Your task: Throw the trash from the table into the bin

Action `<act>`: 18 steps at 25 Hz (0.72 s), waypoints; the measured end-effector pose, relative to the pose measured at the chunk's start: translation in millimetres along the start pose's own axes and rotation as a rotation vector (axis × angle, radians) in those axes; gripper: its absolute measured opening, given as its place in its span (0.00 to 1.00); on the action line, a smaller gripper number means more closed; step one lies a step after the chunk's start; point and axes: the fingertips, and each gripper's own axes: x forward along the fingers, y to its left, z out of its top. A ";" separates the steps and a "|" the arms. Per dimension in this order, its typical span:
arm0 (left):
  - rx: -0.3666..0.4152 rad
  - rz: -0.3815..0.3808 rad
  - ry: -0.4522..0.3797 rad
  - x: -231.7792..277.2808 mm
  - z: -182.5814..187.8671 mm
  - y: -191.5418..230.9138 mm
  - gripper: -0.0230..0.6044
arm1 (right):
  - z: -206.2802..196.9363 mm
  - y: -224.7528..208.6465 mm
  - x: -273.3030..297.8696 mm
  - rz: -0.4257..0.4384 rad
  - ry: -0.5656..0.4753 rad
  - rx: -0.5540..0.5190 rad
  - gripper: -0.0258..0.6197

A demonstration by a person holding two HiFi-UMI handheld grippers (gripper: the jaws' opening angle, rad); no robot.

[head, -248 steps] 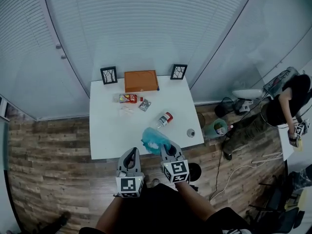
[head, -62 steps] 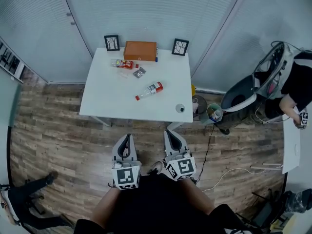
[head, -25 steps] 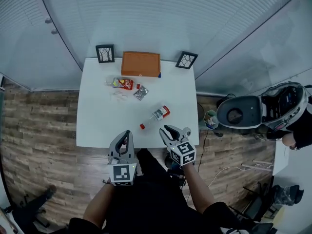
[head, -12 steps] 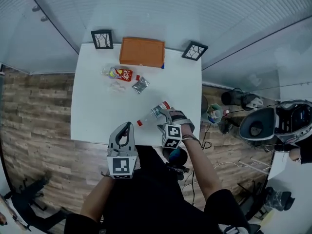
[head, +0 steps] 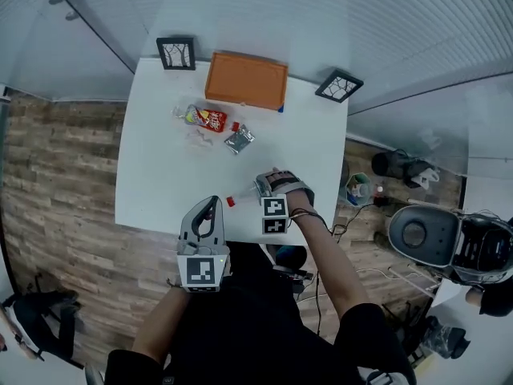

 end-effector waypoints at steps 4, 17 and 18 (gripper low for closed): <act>0.001 0.002 0.004 0.9 -5.0 1.8 0.03 | 4.1 -1.8 3.3 0.011 0.005 -0.002 0.53; -0.021 0.001 -0.025 -28.2 -16.5 5.0 0.03 | 13.1 0.2 0.3 -0.088 -0.063 0.233 0.51; -0.021 0.007 -0.035 -33.9 -14.5 7.6 0.03 | 19.2 -1.4 -9.1 -0.108 -0.118 0.312 0.51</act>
